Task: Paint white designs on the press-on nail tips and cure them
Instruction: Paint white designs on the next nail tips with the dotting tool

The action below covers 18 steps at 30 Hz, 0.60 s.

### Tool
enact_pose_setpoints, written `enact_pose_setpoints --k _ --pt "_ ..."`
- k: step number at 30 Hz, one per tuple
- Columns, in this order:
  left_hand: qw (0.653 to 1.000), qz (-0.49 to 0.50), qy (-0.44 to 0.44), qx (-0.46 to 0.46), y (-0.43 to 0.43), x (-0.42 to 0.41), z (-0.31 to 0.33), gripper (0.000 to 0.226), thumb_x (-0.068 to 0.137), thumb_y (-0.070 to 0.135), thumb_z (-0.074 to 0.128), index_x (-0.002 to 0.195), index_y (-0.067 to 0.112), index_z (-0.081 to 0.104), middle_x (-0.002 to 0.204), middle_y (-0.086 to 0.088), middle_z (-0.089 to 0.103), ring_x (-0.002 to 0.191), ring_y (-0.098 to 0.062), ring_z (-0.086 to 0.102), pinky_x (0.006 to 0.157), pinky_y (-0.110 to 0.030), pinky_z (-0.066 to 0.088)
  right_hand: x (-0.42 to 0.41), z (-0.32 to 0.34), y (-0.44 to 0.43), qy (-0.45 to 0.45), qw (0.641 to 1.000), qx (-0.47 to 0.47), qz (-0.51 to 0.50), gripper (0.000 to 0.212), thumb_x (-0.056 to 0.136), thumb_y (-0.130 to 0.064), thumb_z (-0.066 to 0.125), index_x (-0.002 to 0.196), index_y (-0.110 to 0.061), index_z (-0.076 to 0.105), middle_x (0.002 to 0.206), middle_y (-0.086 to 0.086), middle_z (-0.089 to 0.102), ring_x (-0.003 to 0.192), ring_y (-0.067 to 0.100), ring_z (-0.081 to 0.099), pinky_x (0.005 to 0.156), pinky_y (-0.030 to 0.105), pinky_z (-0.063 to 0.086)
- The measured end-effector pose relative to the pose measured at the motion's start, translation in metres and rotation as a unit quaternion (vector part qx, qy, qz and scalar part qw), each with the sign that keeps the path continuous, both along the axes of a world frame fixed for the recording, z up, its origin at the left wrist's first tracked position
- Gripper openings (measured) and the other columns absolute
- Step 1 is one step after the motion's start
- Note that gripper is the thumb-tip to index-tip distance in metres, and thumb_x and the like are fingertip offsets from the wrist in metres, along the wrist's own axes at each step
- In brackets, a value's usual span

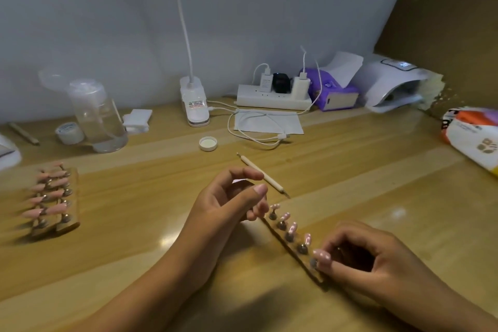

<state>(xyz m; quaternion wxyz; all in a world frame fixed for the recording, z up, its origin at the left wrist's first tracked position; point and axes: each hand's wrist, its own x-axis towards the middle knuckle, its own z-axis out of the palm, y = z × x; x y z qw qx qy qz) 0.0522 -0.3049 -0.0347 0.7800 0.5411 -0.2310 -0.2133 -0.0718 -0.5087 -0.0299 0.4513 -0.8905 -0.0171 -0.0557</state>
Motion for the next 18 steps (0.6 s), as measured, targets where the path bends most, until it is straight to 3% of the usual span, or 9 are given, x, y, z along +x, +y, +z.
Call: enact_pose_setpoints --k 2,4,6,8,12,15,17,18 --pt "1.0 -0.001 -0.011 0.003 -0.001 -0.001 0.001 0.02 0.072 0.035 0.073 0.091 0.028 0.07 0.071 0.0 0.061 0.063 -0.008 0.057 0.062 -0.018 0.048 0.0 0.0 0.001 -0.019 1.0 -0.01 0.0 0.035 0.072 -0.062 0.069 0.086 -0.031 0.071 0.081 -0.004 0.063 0.069 0.009 0.056 0.062 0.024 0.044" --pt "1.0 -0.001 -0.023 0.005 -0.001 -0.003 0.0 0.019 0.072 0.035 0.072 0.089 0.027 0.071 0.07 -0.001 0.061 0.063 -0.008 0.056 0.061 -0.017 0.047 -0.002 0.002 0.0 -0.025 0.999 -0.024 0.006 0.034 0.071 -0.062 0.07 0.088 -0.032 0.07 0.081 -0.007 0.061 0.07 0.008 0.055 0.06 0.018 0.042" --pt "1.0 -0.005 -0.03 0.003 -0.002 -0.004 0.0 0.018 0.071 0.035 0.071 0.086 0.026 0.071 0.068 -0.002 0.061 0.062 -0.008 0.056 0.06 -0.016 0.046 -0.004 0.003 0.0 -0.033 0.99 -0.134 0.016 0.04 0.068 -0.071 0.068 0.086 -0.035 0.067 0.082 -0.014 0.059 0.075 0.004 0.054 0.063 0.012 0.04" --pt "0.999 0.0 -0.035 0.008 -0.003 -0.005 0.001 0.019 0.068 0.036 0.07 0.083 0.025 0.072 0.066 -0.003 0.061 0.06 -0.009 0.056 0.058 -0.016 0.044 -0.003 0.0 0.002 -0.079 0.955 -0.285 0.018 0.041 0.066 -0.074 0.063 0.08 -0.036 0.061 0.075 -0.021 0.052 0.073 -0.004 0.05 0.068 0.011 0.04" --pt "0.999 -0.003 -0.033 0.012 -0.003 -0.003 0.002 0.023 0.063 0.036 0.07 0.08 0.021 0.073 0.062 -0.008 0.06 0.057 -0.012 0.054 0.056 -0.018 0.044 -0.011 0.001 -0.003 -0.085 0.93 -0.357 -0.017 0.029 0.061 -0.064 0.055 0.067 -0.036 0.05 0.063 -0.023 0.045 0.063 -0.005 0.044 0.062 0.007 0.038" --pt "1.0 -0.008 -0.012 0.01 -0.004 0.0 0.001 0.024 0.058 0.032 0.074 0.077 0.016 0.073 0.06 -0.013 0.059 0.055 -0.016 0.053 0.054 -0.019 0.044 -0.02 0.009 -0.039 -0.011 0.93 -0.34 -0.136 0.034 0.056 -0.063 0.058 0.064 -0.031 0.05 0.064 -0.019 0.054 0.07 -0.005 0.051 0.062 0.007 0.04" --pt "1.0 -0.003 0.005 0.01 -0.005 0.001 0.0 0.019 0.059 0.021 0.075 0.076 0.011 0.073 0.058 -0.019 0.057 0.054 -0.019 0.053 0.052 -0.021 0.044 -0.023 0.015 -0.075 0.084 0.928 -0.297 -0.211 0.046 0.054 -0.071 0.057 0.09 -0.045 0.051 0.092 -0.035 0.054 0.084 -0.009 0.053 0.062 0.012 0.044" --pt "1.0 -0.001 0.018 0.015 -0.006 0.002 -0.001 0.016 0.061 0.016 0.073 0.075 0.008 0.073 0.058 -0.022 0.055 0.053 -0.021 0.052 0.051 -0.021 0.044 -0.022 0.015 -0.096 0.114 0.922 -0.29 -0.228 0.049 0.052 -0.074 0.056 0.095 -0.051 0.047 0.095 -0.041 0.05 0.085 -0.011 0.052 0.06 0.014 0.044"
